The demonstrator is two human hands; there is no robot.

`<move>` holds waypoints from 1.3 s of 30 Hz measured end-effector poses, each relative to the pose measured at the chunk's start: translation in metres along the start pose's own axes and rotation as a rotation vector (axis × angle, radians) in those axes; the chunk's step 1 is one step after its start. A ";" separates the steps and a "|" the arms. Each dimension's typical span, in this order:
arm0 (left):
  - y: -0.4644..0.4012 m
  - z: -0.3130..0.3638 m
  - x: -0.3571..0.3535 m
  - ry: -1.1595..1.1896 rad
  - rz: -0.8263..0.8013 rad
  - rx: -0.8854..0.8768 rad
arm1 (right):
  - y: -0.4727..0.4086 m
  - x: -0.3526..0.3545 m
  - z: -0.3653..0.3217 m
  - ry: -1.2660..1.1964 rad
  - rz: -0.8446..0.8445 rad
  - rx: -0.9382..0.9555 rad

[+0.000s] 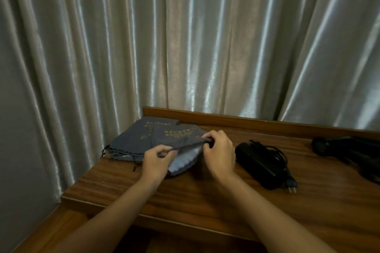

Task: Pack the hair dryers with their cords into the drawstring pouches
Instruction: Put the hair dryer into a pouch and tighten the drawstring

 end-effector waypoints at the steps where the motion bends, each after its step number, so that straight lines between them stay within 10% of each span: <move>1: 0.000 0.007 0.000 -0.030 0.017 -0.038 | 0.001 0.003 0.010 0.061 -0.022 -0.021; 5: 0.019 0.067 -0.010 -0.418 0.021 -0.439 | 0.011 0.015 0.051 0.368 -0.131 -0.118; 9: 0.057 0.089 -0.068 -0.902 -0.361 -0.827 | 0.012 0.028 0.062 0.444 -0.096 -0.096; 16: 0.080 0.089 -0.103 -1.131 -0.592 -0.891 | 0.017 0.011 0.077 0.391 -0.387 0.022; 23: 0.071 0.120 -0.120 -1.134 -0.493 -0.919 | -0.007 0.069 0.069 0.306 0.065 0.088; 28: 0.060 0.099 -0.137 -1.135 -0.542 -0.790 | -0.009 0.044 0.059 0.324 -0.243 0.296; 32: 0.046 0.100 -0.140 -1.092 -0.487 -0.749 | -0.043 0.078 0.107 0.333 -0.162 0.015; 39: 0.033 0.091 -0.155 -1.098 -0.618 -0.684 | -0.048 0.055 0.182 0.527 -0.564 -0.295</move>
Point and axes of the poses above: each hand's wrist, its own y-axis away from the middle knuckle, its own x-axis out of the back of the hand, z = x × y, the point moved 10 cm from there along -y, towards the middle knuckle, and after that the axes turned 12 degrees about -x, right-handed, at the moved point
